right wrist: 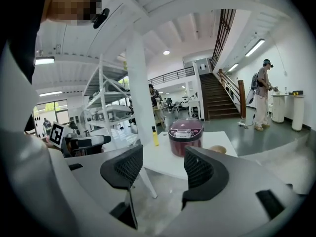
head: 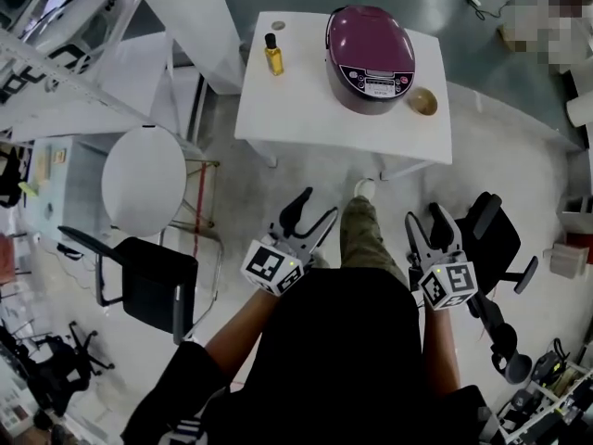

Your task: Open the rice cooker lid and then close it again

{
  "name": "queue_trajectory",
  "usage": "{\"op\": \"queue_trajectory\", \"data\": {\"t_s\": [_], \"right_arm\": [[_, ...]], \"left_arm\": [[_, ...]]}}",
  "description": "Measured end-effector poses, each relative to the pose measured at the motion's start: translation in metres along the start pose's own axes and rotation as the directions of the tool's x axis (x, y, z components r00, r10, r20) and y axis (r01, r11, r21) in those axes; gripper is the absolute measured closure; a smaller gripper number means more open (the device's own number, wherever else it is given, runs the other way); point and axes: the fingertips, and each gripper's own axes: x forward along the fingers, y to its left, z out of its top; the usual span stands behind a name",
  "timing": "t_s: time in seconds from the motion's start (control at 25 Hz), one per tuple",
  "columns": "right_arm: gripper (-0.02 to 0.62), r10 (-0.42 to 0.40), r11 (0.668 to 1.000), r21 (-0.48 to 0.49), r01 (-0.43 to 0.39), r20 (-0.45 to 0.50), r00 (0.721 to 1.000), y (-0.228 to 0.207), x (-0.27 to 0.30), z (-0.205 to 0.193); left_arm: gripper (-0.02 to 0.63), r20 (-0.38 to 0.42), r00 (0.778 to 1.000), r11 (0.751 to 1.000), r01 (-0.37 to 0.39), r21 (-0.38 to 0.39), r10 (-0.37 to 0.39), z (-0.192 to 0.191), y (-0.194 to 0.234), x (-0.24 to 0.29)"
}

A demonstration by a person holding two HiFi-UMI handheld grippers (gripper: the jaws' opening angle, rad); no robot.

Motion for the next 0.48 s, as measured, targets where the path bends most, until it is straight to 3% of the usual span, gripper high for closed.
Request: {"op": "queue_trajectory", "data": {"t_s": [0.32, 0.48], "right_arm": [[0.367, 0.147, 0.989, -0.008, -0.147, 0.001, 0.989, -0.001, 0.077, 0.015], [0.367, 0.175, 0.984, -0.013, -0.175, -0.004, 0.985, -0.021, 0.109, 0.036]], "left_arm": [[0.371, 0.010, 0.993, 0.993, -0.115, 0.008, 0.115, 0.011, 0.035, 0.015], [0.370, -0.004, 0.986, 0.986, -0.166, 0.002, 0.166, 0.020, 0.055, 0.041]]}}
